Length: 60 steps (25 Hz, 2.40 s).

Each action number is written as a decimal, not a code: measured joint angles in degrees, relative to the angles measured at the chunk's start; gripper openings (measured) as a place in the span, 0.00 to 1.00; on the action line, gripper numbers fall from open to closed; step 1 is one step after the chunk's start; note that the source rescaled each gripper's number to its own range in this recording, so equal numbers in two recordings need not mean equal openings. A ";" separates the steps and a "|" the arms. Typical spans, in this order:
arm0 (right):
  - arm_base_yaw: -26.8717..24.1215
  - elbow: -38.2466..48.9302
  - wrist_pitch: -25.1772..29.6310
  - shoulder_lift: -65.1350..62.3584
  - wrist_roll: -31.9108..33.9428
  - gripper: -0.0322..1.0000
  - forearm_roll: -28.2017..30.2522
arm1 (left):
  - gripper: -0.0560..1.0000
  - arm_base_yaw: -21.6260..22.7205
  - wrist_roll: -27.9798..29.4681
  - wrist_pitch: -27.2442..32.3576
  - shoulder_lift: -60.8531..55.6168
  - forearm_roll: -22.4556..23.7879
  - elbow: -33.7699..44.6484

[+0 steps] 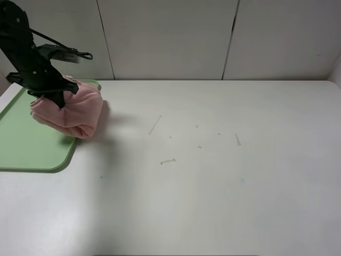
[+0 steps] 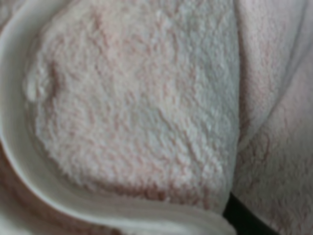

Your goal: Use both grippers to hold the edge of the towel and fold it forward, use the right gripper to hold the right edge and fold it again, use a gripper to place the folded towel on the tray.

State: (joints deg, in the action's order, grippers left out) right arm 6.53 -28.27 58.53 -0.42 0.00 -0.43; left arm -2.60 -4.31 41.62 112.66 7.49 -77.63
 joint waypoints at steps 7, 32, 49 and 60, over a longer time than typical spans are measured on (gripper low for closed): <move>0.00 0.00 0.00 0.00 0.00 1.00 0.00 | 0.27 3.64 0.06 0.16 -0.21 3.97 0.00; 0.00 0.00 0.00 0.00 0.00 1.00 0.00 | 0.97 6.55 0.24 1.54 -0.21 7.61 1.90; 0.00 0.00 0.00 0.00 0.00 1.00 0.00 | 1.00 7.76 0.24 6.32 -5.46 10.02 1.90; 0.00 0.00 0.00 0.00 0.00 1.00 0.00 | 1.00 7.76 0.29 10.79 -24.34 5.77 6.92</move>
State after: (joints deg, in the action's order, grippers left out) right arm 6.53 -28.27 58.53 -0.42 0.00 -0.43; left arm 5.16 -4.02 52.41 88.32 13.25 -70.71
